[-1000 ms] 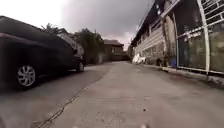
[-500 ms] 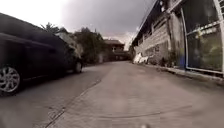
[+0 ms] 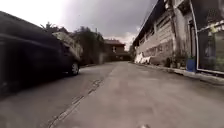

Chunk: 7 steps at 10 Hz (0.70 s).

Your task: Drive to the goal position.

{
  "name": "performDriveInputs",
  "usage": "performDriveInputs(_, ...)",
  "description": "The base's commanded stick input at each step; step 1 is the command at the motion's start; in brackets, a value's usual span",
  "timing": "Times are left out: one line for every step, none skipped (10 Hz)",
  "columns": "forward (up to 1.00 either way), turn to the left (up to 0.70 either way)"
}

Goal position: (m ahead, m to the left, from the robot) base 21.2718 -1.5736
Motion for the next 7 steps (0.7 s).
performDriveInputs(1.0, -0.35)
performDriveInputs(1.0, -0.4)
performDriveInputs(1.0, -0.4)
performDriveInputs(1.0, -0.19)
performDriveInputs(1.0, 0.0)
performDriveInputs(1.0, 0.0)
performDriveInputs(1.0, 0.0)
